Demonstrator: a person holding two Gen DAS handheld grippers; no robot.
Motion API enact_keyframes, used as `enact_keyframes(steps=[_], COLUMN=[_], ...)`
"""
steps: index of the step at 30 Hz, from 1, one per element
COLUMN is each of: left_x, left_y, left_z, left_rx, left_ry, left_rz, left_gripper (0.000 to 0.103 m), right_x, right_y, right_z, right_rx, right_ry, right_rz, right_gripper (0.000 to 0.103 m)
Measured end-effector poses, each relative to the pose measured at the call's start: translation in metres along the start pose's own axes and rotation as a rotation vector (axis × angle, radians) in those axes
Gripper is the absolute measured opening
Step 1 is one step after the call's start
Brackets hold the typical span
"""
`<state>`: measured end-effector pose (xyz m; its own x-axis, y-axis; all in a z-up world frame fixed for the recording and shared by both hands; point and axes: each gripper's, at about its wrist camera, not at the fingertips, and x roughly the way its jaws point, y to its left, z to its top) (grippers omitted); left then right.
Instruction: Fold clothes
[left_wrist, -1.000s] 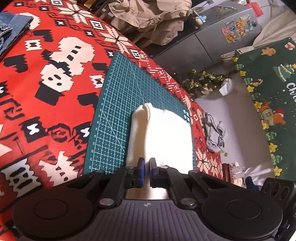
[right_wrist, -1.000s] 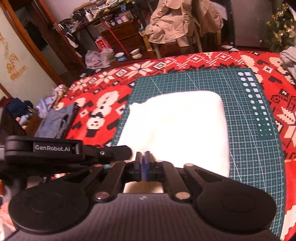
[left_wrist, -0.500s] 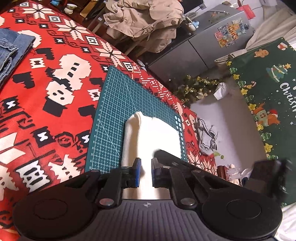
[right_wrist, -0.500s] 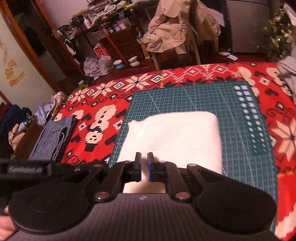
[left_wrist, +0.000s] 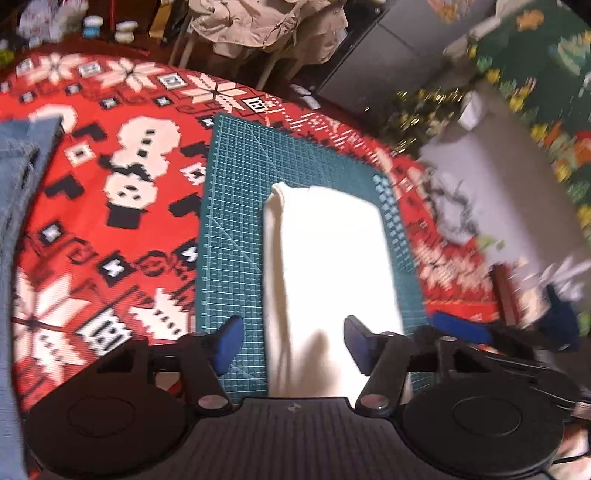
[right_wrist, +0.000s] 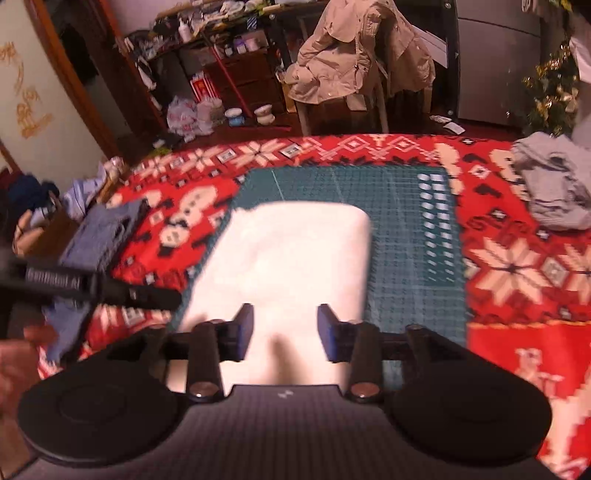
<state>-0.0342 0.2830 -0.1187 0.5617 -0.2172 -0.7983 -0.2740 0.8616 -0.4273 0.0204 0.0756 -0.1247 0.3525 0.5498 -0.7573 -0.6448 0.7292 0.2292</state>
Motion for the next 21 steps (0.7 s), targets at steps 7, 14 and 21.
enact_keyframes(steps=[7,14,21], left_x=[-0.015,-0.023,-0.033], left_y=[-0.017,-0.019,-0.010], left_z=[-0.016,-0.027,-0.033], left_rx=[0.085,0.014,-0.073], left_ry=[-0.096,-0.157,-0.284], left_rz=[-0.024,0.080,0.090], left_gripper=[0.077,0.084,0.086], right_x=[-0.029,-0.044,-0.048], right_y=[-0.009,-0.022,-0.020], right_z=[-0.015,-0.026,-0.021], right_rx=[-0.113,-0.152,-0.320], right_ry=[-0.035,-0.120,-0.161], right_rz=[-0.041,-0.012,-0.012], right_gripper=[0.102,0.102,0.102])
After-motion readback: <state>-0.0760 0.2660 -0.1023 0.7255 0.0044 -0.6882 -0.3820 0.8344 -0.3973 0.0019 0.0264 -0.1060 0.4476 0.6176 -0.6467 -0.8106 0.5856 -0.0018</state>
